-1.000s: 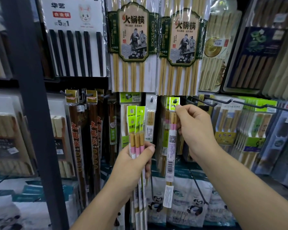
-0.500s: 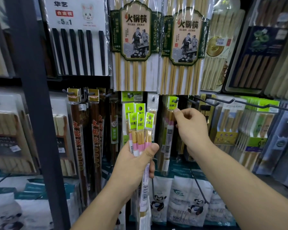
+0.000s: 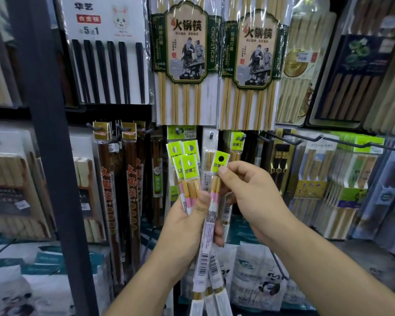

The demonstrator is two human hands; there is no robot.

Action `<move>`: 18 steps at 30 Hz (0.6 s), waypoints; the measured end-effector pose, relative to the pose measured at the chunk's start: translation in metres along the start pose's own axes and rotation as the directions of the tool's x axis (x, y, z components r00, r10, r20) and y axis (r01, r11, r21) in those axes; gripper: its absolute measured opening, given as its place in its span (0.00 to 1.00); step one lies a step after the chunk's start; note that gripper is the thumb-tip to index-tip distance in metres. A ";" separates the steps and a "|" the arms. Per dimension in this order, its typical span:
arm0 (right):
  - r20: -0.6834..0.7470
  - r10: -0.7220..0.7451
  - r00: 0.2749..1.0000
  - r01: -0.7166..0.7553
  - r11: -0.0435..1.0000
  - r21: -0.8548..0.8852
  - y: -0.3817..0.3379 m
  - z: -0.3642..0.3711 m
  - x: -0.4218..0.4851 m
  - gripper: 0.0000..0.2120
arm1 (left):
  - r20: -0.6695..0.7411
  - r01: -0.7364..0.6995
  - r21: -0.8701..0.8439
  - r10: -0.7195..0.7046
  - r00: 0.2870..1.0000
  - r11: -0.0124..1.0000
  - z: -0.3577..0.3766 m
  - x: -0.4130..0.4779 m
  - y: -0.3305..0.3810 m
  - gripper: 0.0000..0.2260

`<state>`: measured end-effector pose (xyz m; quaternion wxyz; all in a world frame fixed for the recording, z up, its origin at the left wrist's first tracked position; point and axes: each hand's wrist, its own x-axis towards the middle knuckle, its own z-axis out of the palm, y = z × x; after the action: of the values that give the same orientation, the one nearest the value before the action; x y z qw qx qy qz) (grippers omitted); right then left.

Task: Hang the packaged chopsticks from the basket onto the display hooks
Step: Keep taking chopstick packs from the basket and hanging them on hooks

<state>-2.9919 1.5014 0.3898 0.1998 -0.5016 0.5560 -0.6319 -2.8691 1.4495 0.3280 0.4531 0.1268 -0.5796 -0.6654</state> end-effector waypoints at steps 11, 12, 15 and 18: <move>-0.248 0.056 0.967 -0.012 0.985 0.174 -0.014 -0.025 0.031 0.09 | -0.047 -0.035 0.167 0.044 0.998 0.985 -0.011 0.006 -0.007 0.25; -0.249 0.060 0.967 -0.016 0.984 0.176 -0.014 -0.025 0.032 0.10 | -0.047 -0.029 0.174 0.038 0.998 0.984 -0.011 0.006 -0.007 0.25; -0.246 0.052 0.968 -0.014 0.988 0.153 -0.014 -0.025 0.034 0.12 | -0.042 0.009 0.127 -0.004 0.999 0.992 -0.010 0.005 -0.009 0.28; -0.253 0.035 0.967 -0.004 0.992 0.124 -0.012 -0.025 0.034 0.14 | -0.027 0.031 0.150 -0.028 0.999 0.988 -0.011 0.006 -0.009 0.32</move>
<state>-3.0232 1.4902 0.4176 0.1635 -0.3977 0.5420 -0.7220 -2.8691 1.4376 0.3187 0.4396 0.1774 -0.6204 -0.6248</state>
